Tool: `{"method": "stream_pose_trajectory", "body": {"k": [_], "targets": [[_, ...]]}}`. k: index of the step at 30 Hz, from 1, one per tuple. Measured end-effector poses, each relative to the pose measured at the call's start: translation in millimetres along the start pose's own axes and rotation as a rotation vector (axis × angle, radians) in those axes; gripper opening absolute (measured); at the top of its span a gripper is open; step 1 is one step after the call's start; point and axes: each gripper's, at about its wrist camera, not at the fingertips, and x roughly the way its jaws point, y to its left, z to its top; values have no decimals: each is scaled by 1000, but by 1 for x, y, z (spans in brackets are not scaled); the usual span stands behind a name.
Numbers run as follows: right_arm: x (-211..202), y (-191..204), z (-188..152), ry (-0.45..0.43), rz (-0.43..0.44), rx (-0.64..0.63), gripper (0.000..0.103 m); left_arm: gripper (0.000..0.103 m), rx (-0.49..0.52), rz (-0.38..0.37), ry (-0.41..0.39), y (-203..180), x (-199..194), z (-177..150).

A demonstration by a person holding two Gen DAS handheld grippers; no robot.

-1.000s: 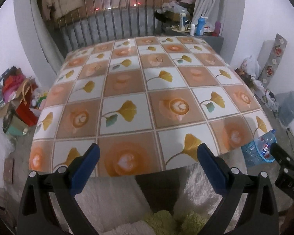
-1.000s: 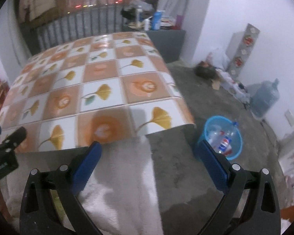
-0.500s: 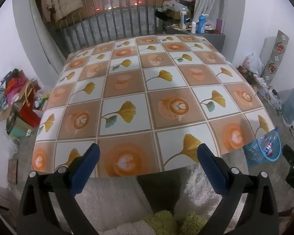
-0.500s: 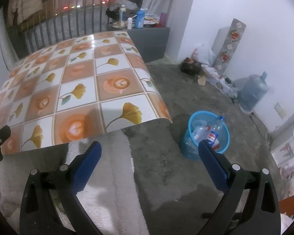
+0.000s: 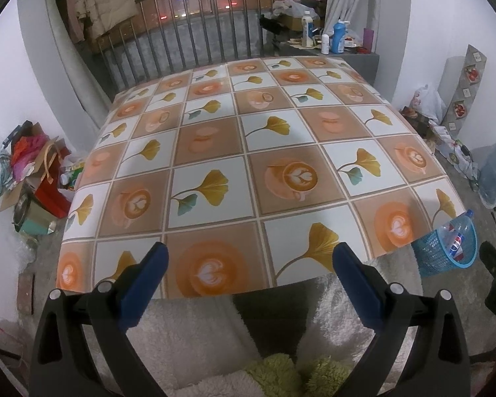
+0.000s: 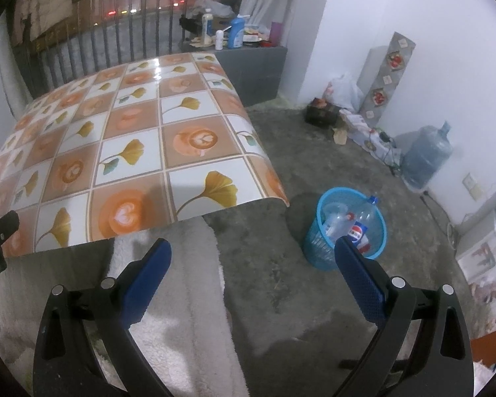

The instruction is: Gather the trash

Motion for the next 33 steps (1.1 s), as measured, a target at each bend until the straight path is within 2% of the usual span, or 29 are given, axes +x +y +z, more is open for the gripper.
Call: {"method": "stream_pose_trajectory", "body": {"k": [33], "targets": [[-3,6,3,-18,3,-27,95,97,5,-2,12,1,2,-2]]}}
